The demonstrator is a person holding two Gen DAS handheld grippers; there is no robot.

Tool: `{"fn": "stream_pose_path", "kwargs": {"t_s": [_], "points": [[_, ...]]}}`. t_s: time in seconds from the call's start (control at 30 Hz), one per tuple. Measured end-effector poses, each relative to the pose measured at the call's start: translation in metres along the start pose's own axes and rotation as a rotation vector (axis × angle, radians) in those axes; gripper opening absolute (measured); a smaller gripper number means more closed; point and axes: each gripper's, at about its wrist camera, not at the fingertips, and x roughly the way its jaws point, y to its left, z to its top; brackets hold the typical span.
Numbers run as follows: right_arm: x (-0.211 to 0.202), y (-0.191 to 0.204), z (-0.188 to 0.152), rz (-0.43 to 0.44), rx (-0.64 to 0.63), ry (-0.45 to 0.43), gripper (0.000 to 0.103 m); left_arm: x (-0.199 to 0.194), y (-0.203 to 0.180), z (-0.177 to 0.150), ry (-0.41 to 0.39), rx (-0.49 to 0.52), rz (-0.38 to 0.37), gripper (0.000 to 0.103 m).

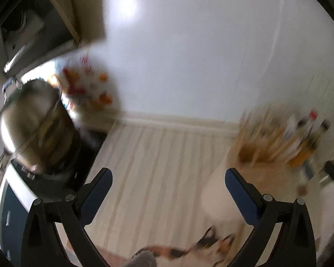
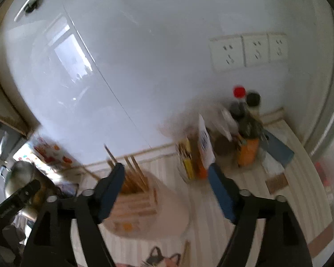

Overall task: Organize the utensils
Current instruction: 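Move both open tools back down to the chopstick row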

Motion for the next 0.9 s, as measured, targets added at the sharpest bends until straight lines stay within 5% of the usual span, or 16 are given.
{"fn": "stream_pose_path", "kwargs": {"t_s": [0.33,0.6,0.8,0.9], "points": [[0.074,-0.043,-0.126,-0.089,0.036,0.376,0.082,0.105,-0.009,-0.139,0.328,0.108,0.127,0.103],[0.126,-0.054,-0.199,-0.132,0.032,0.582,0.063,0.128,-0.026,-0.180,0.398,0.202,0.187,0.103],[0.142,-0.042,-0.225,-0.194,-0.079,0.622,0.038,0.126,-0.035,-0.185,0.407,0.237,0.180,0.103],[0.142,-0.041,-0.230,-0.227,-0.138,0.620,0.008,0.124,-0.043,-0.184,0.406,0.256,0.165,0.103]]}}
